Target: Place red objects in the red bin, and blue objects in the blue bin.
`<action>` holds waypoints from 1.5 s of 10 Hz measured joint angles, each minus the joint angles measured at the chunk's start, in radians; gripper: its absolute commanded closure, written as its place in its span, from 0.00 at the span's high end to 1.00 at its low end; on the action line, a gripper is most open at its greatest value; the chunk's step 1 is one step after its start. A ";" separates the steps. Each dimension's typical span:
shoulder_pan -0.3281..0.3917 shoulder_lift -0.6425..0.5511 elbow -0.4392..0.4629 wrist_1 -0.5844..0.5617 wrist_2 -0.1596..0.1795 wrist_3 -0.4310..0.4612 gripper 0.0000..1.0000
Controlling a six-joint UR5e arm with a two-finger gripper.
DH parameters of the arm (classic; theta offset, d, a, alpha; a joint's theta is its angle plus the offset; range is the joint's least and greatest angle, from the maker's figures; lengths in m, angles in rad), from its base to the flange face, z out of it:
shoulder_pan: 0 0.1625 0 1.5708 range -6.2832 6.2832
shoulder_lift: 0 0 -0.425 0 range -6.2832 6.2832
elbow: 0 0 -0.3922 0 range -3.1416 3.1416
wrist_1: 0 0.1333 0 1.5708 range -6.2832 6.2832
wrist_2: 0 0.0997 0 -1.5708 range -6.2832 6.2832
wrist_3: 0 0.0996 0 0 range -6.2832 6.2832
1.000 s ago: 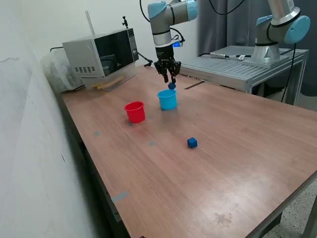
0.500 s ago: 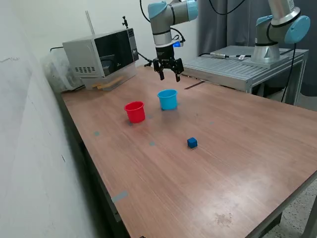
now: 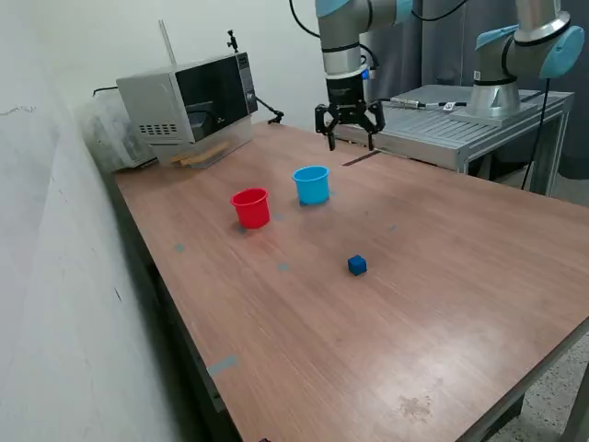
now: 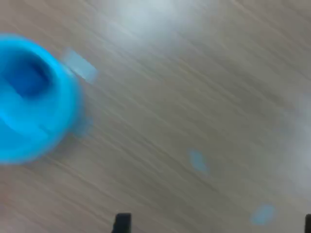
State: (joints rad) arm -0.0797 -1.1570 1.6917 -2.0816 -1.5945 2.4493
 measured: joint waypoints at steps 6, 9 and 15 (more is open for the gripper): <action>0.357 -0.001 -0.025 0.002 0.053 -0.032 1.00; 0.413 0.096 -0.129 0.005 0.117 0.040 1.00; 0.399 0.305 -0.320 -0.092 0.138 0.592 1.00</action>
State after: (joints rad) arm 0.3188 -0.8521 1.3721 -2.1737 -1.4562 3.0410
